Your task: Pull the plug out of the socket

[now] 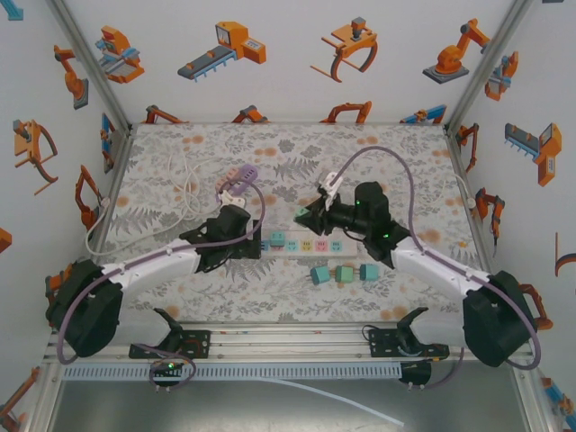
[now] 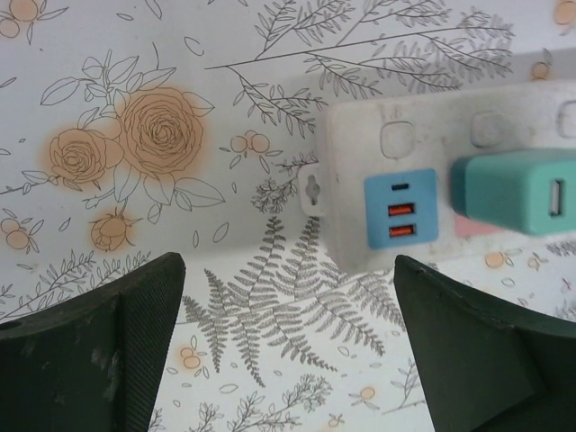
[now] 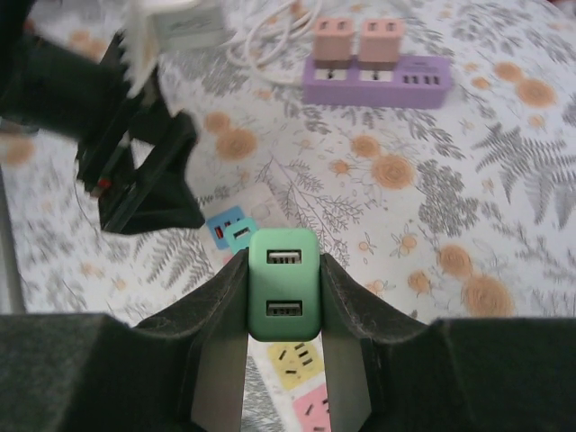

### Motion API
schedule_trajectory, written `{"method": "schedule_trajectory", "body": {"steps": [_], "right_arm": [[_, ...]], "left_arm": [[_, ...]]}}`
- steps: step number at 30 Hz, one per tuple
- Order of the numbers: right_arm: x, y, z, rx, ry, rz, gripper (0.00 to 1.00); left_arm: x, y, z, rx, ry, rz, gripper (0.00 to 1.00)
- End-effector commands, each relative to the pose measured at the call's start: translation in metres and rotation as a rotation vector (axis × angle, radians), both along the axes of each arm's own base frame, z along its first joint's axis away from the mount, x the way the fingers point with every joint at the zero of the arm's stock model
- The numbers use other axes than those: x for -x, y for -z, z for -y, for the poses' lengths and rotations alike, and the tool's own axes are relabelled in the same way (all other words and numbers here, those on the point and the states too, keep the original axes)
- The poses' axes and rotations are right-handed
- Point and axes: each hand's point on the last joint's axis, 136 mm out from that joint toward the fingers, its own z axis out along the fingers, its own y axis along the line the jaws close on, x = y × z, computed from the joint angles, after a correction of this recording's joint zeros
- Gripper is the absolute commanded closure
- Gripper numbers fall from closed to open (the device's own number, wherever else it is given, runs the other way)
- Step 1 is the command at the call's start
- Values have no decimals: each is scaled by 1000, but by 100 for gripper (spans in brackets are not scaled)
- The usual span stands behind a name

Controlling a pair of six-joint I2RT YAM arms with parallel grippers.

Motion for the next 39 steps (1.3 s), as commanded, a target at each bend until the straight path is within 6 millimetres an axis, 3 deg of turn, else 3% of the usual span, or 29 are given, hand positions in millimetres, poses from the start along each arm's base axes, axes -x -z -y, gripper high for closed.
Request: {"method": "schedule_trajectory", "body": {"steps": [1,7,12,19,24,29,39], "right_arm": [[-27,-21,49,-223,259,-245,87],[-29,-3,124,-308,548,-461,87],[-15,28,185,-349,809,-617,88],[11,76,247,-442,1083,-786,88],[27,112,264,-457,1207,-862,87],[34,145,267,-475,1255,-928,86],[41,181,271,-415,1293,-968,81]], "left_arm": [[11,-19,1,8,70,42,8],[29,-70,26,142,272,170,6],[64,-122,57,322,538,302,2],[109,-171,82,469,812,383,3],[126,-188,89,509,913,406,3],[134,-192,94,523,960,404,3],[133,-185,94,493,953,396,3]]}}
